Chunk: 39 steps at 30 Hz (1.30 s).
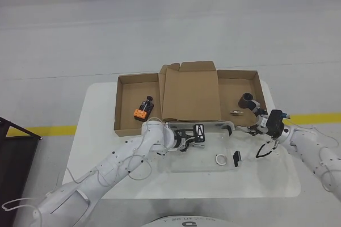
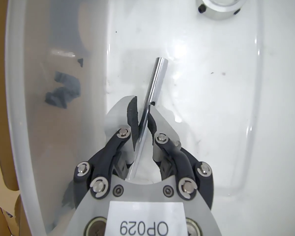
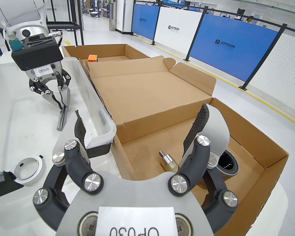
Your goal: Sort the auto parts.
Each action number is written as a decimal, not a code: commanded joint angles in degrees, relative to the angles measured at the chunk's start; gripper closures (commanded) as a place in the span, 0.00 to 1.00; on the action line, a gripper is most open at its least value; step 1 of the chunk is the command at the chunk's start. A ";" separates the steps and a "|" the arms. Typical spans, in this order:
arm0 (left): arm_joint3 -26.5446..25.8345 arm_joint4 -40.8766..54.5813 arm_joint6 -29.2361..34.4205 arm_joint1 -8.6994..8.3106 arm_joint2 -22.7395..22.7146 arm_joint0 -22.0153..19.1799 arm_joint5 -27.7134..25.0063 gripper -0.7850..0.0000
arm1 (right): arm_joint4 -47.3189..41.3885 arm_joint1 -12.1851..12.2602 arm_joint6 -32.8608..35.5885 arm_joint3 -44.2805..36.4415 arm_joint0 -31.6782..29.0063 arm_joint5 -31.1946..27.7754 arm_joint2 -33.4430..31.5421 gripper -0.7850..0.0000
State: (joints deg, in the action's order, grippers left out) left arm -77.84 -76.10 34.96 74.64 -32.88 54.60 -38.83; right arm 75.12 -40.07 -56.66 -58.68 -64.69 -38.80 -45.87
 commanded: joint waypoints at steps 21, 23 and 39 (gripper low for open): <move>0.20 -0.40 -4.30 0.43 -0.71 -0.12 -2.29 0.56 | 0.00 0.00 0.00 -0.01 0.00 0.00 0.00 0.00; 0.55 2.40 -4.66 0.24 -1.44 -0.05 -5.20 0.55 | 0.00 0.00 0.00 -0.01 0.00 0.00 0.00 0.00; -0.73 8.05 6.62 0.25 2.21 -2.16 -17.04 0.20 | 0.00 0.00 0.00 -0.01 0.00 0.00 0.00 0.00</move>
State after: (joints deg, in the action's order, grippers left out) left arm -78.22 -67.22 41.44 74.86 -31.19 52.46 -55.52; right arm 75.12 -40.07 -56.66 -58.68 -64.69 -38.80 -45.87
